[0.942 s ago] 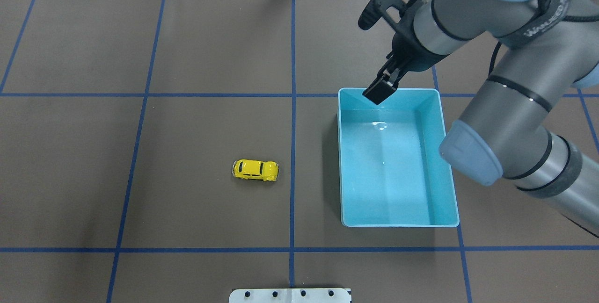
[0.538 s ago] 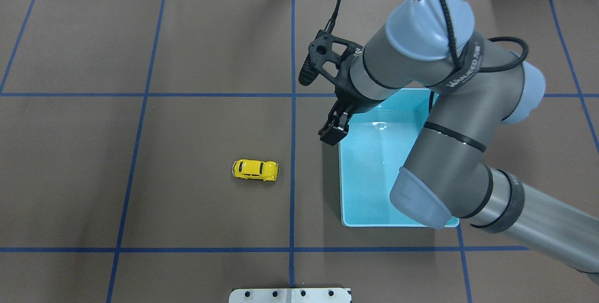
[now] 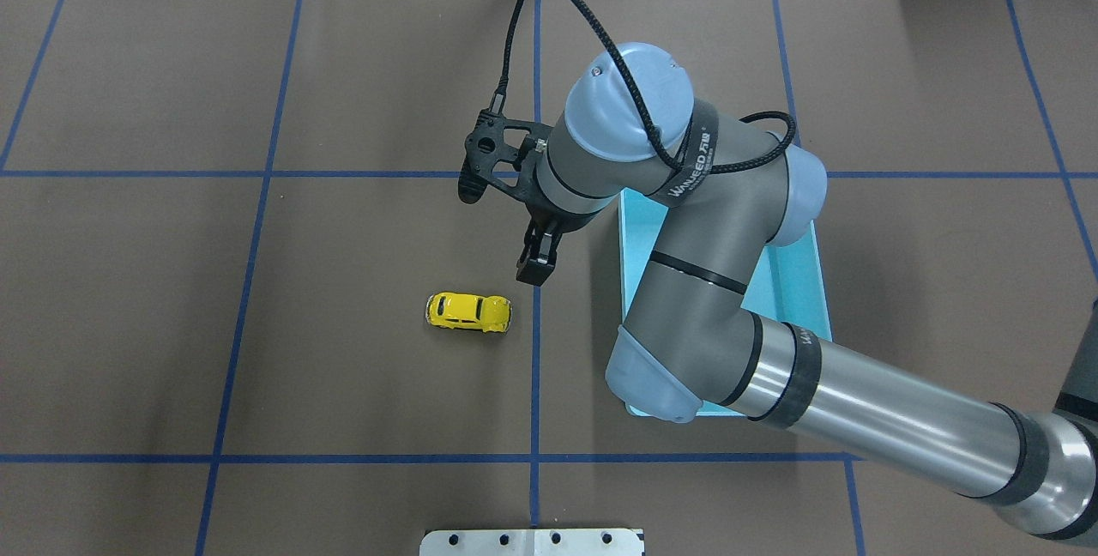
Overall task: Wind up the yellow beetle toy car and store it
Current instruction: 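Move the right gripper over the yellow car, then lower the right gripper and close it on the yellow car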
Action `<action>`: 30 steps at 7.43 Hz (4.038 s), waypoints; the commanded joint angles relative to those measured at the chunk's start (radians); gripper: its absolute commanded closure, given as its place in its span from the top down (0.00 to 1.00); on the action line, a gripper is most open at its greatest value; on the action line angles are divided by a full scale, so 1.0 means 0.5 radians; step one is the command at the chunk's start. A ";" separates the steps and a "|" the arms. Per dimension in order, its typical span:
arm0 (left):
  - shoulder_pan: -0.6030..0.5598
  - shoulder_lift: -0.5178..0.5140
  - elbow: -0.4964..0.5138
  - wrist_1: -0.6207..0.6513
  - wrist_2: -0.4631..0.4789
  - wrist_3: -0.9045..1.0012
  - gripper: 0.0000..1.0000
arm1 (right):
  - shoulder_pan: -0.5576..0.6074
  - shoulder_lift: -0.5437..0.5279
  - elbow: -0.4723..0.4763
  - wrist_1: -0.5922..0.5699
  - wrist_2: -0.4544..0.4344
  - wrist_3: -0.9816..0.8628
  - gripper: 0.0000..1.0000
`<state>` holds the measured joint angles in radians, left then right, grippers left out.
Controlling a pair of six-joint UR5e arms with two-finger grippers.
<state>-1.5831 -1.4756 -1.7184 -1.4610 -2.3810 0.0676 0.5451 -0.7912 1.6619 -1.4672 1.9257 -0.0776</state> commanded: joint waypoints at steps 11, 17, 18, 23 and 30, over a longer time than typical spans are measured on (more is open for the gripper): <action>0.000 0.000 0.025 -0.008 -0.006 -0.019 1.00 | -0.207 0.205 -0.424 0.213 -0.084 -0.007 1.00; 0.000 -0.034 0.090 -0.011 -0.015 -0.019 1.00 | -0.290 0.199 -0.636 0.443 -0.151 0.002 1.00; 0.000 -0.040 0.090 -0.011 -0.012 -0.016 1.00 | -0.290 0.205 -0.639 0.443 -0.151 0.002 1.00; 0.000 -0.040 0.086 0.001 0.007 -0.013 1.00 | -0.302 0.220 -0.655 0.474 -0.200 0.002 0.16; 0.000 -0.034 0.086 0.004 0.010 -0.009 1.00 | -0.183 0.334 -0.187 0.111 -0.191 0.011 0.00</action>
<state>-1.5831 -1.4933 -1.6750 -1.4600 -2.3767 0.0618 0.4175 -0.6444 1.4665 -1.3068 1.8213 -0.0717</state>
